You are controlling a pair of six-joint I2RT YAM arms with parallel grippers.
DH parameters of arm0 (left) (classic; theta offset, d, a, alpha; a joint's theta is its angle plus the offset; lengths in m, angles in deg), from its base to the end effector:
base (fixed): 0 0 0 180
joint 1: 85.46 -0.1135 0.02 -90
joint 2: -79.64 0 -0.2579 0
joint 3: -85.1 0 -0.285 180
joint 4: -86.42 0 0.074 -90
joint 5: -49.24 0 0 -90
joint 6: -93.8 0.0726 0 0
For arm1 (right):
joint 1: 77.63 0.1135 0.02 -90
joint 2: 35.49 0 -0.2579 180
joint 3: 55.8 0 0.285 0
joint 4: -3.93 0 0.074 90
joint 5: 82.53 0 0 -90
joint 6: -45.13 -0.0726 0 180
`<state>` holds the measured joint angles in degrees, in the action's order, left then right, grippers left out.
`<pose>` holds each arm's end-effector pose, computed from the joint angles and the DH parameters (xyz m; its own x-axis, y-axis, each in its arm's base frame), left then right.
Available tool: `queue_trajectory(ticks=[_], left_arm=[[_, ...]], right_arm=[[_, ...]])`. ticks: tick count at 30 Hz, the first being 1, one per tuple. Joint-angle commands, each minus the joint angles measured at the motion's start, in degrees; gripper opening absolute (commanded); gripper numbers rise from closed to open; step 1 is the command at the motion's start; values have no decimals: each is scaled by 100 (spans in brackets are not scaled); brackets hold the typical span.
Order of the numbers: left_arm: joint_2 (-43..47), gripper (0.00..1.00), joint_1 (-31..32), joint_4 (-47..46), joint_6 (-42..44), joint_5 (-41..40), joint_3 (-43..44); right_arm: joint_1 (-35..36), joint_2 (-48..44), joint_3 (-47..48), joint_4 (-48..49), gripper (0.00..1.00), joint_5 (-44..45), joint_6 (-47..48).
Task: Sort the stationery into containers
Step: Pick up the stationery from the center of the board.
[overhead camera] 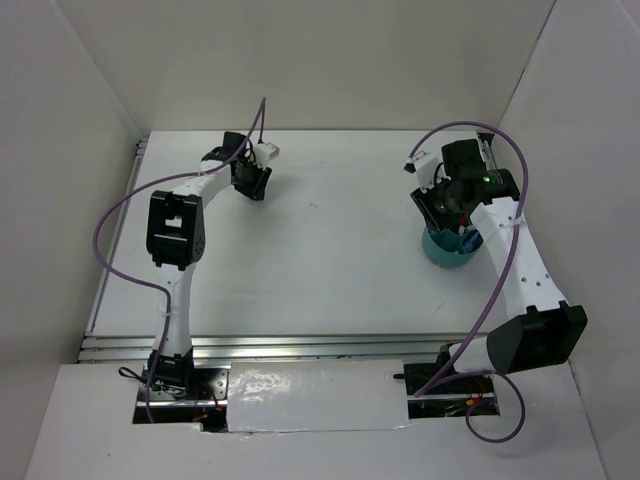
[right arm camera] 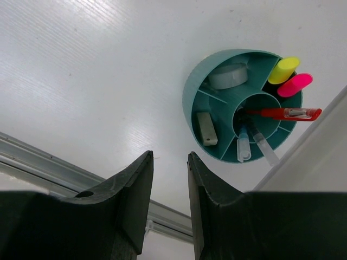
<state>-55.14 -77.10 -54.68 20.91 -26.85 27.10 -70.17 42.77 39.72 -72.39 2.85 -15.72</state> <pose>0.5606 -0.1000 0.1202 -0.6570 0.3852 -0.6481 0.5042 0.8636 0.0022 0.3115 0.0467 0.3250 -0.6597 -0.5760 -0.4827 -0.5631 0.8042 -0.1901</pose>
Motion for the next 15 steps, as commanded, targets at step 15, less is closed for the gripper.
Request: queue_trajectory(ticks=[15], left_arm=[[3860, 20, 332, -2375, -1525, 2800, -3626]], right_arm=[[247, 418, 741, -26, 53, -3948, -1728]])
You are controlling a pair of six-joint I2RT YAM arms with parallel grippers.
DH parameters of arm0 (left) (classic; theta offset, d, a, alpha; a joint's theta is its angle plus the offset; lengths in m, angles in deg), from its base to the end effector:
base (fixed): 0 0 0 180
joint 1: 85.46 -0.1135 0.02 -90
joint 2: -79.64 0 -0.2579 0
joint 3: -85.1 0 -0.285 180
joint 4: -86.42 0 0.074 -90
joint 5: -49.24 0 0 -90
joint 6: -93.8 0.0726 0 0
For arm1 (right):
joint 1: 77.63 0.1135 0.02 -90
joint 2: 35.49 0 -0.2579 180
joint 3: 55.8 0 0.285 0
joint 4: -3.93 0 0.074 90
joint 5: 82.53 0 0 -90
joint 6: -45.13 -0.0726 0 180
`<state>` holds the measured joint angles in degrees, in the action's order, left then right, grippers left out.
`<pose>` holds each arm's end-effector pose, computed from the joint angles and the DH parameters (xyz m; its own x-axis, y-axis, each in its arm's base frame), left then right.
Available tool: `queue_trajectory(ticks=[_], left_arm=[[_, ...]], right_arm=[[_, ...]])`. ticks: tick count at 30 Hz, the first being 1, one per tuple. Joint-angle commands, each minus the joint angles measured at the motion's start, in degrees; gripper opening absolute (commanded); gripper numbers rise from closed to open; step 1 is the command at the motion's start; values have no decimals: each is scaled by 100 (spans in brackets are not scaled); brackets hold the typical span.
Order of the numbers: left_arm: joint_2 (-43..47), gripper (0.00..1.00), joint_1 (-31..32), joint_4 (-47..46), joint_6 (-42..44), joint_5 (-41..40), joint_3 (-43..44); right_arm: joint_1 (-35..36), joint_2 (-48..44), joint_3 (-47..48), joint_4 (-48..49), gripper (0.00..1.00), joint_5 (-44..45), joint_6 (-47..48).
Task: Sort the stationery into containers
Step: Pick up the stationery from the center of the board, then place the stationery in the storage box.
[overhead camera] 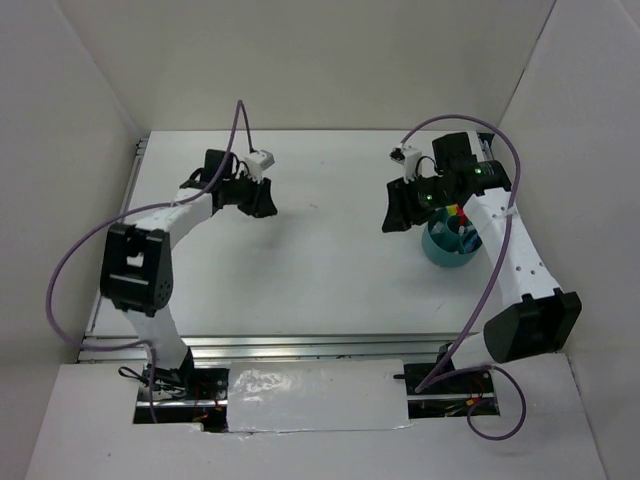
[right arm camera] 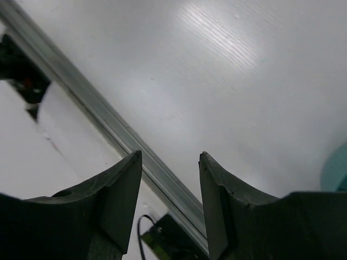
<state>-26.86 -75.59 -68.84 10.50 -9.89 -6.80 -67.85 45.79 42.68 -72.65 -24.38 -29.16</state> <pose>0.4499 -0.1161 0.1776 -0.6089 0.2076 -0.7656 0.5911 0.7624 -0.2633 0.3111 0.0925 0.3359 -0.7056 -0.3550 -0.6133 -0.6235 0.7223 0.2992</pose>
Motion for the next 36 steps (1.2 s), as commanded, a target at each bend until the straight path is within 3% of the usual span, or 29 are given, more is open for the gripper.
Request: queue_trajectory(ticks=[1, 4, 9, 13, 17, 22, 28, 36], left_arm=[[1513, 19, 295, -1046, -625, 1166, -394], [2419, 19, 515, -1599, -1178, 1411, -992], [3659, 19, 1183, -1943, -1084, 1343, -1433], [4215, 19, 1885, -1935, -523, 965, -1547], [4506, 19, 2378, -1943, -108, 561, -1582], [4603, 19, 2836, -1935, 182, 244, -1495], [4533, 19, 3021, -1882, 271, 33, -1372], [4269, 19, 3188, -1891, 376, -195, -1178]], right_arm=[[6, 169, 621, -96, 54, -1400, -401], [-46, 432, 1026, -499, 56, -2130, -349], [-64, 538, 1710, -466, 65, -2903, -645], [-108, 469, 1871, 225, 68, -3554, -1481], [111, 205, 1248, 1001, 70, -4003, -2429], [831, 64, 1115, 1239, 70, -3846, -2467], [947, 152, 1097, 1406, 71, -3749, -2669], [1404, 134, 974, 1380, 68, -2563, -2528]])
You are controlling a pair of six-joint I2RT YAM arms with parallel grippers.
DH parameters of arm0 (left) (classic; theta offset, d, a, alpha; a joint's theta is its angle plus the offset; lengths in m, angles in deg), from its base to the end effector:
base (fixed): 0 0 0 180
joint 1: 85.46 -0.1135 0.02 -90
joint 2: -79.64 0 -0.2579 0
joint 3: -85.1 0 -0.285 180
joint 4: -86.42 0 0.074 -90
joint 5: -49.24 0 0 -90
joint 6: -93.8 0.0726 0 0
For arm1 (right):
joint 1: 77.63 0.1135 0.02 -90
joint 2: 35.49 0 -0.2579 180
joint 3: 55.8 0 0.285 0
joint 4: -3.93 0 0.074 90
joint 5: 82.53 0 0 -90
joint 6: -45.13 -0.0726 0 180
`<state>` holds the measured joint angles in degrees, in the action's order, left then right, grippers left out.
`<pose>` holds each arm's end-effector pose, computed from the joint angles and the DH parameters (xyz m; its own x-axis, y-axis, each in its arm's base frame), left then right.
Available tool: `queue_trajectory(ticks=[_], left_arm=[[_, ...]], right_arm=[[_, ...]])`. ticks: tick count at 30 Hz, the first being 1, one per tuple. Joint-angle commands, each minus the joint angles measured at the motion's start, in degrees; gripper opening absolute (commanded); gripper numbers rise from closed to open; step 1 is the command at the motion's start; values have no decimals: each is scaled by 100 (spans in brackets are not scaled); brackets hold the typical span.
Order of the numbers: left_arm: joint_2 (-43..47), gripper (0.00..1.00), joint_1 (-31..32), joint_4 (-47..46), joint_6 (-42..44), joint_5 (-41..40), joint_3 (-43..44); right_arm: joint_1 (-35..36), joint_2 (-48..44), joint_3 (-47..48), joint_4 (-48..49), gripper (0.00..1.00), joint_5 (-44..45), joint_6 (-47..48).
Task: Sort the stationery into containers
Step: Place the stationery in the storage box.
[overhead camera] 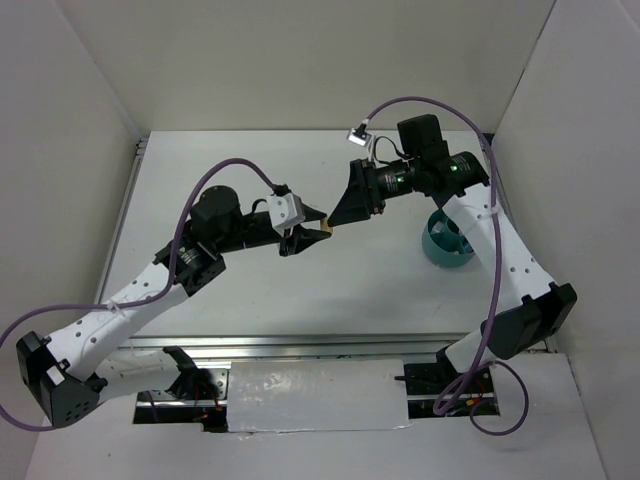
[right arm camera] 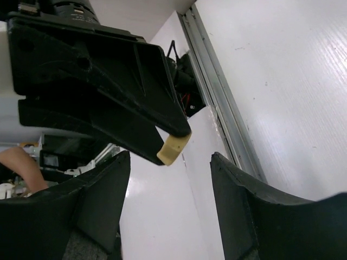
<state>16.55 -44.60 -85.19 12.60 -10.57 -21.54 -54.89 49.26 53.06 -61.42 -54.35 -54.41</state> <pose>0.2184 -0.2372 0.3988 0.1692 0.0285 -0.9852 0.9307 0.3244 0.1692 0.2870 0.1897 0.4154 -0.7311 -0.2216 -0.6453 -0.6821 0.2191 0.6977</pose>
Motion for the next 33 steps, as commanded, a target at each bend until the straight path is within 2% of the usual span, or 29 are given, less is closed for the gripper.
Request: queue_trajectory(ticks=[1, 8, 11, 13, 16, 17, 18, 20, 21, 22, 23, 24, 28, 31, 33], left_arm=[[-124, 19, 106, -264, 166, -180, 312], [-265, 19, 247, -229, 315, -242, 427], [-283, 19, 264, -264, 333, -303, 462], [-291, 19, 264, -282, 333, -312, 462], [-300, 19, 264, -282, 324, -348, 462], [-300, 19, 264, -282, 324, -365, 453], [-300, 22, 264, -273, 316, -426, 453], [-283, 36, 256, -212, 281, -523, 462], [-274, 58, 264, -168, 246, -697, 471], [-265, 72, 264, -72, 176, -812, 471], [-239, 96, 264, 16, 149, -935, 488], [-239, 99, 247, 121, 44, -1180, 523], [-221, 99, -42, 876, -255, -1480, 673], [-317, 99, -236, 1509, -431, -1726, 830], [-492, 99, -324, 2045, -536, -1972, 1049]], right_arm=[[116, -196, -82, 265, 67, 452, -74], [108, -73, -38, 335, 63, 513, -162], [108, -108, -160, 335, 48, 601, -127], [116, -134, -222, 335, 43, 645, -83], [116, -178, -249, 292, 29, 741, -4], [116, -178, -240, 257, 21, 768, 31], [108, -178, -223, 222, 17, 803, 118], [108, -248, -196, 125, 6, 935, 207], [108, -275, -170, 81, 2, 996, 329], [55, -344, -170, -15, 0, 1127, 408], [-23, -406, -161, -68, 0, 1198, 566], [-120, -450, -213, -112, 0, 1242, 637], [-875, -784, -459, -560, 0, 1645, 1383], [-1525, -1118, -854, -684, 0, 2602, 2297], [-1798, -1425, -1423, -405, 0, 3391, 2903]])
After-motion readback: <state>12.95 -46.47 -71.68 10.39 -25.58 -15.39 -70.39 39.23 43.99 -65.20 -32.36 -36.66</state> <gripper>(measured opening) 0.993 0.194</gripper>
